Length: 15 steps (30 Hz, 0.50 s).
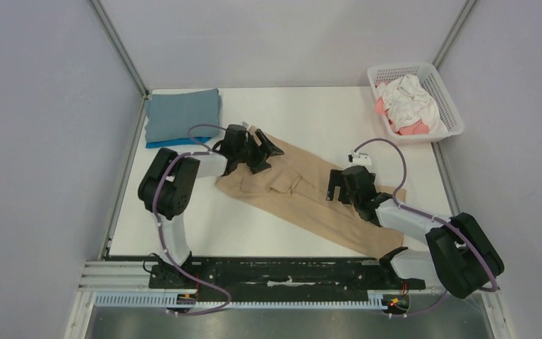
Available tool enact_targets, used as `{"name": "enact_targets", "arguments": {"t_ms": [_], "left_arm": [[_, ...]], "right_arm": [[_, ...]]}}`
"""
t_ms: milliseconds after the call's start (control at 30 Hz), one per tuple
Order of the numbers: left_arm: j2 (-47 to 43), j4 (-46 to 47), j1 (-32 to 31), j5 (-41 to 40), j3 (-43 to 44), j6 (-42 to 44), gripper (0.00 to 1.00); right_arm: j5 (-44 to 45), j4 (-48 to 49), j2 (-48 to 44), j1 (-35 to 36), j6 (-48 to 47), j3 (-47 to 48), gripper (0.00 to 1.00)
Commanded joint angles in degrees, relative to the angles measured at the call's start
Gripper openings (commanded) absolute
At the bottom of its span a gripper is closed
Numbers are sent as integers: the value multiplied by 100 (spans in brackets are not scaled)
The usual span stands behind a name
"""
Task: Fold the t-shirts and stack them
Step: Rotate the tshirt 90 degrees
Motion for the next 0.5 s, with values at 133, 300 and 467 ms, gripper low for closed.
{"name": "enact_targets", "arguments": {"t_ms": [133, 300, 467], "left_arm": [[979, -2662, 71, -249, 1213, 696, 87], [894, -2739, 66, 45, 1609, 917, 87], [-571, -3331, 68, -867, 1499, 1479, 87]], "right_arm": [[-1600, 526, 519, 52, 103, -6, 98], [-304, 90, 127, 340, -728, 83, 98], [412, 569, -671, 363, -3258, 573, 98]]}}
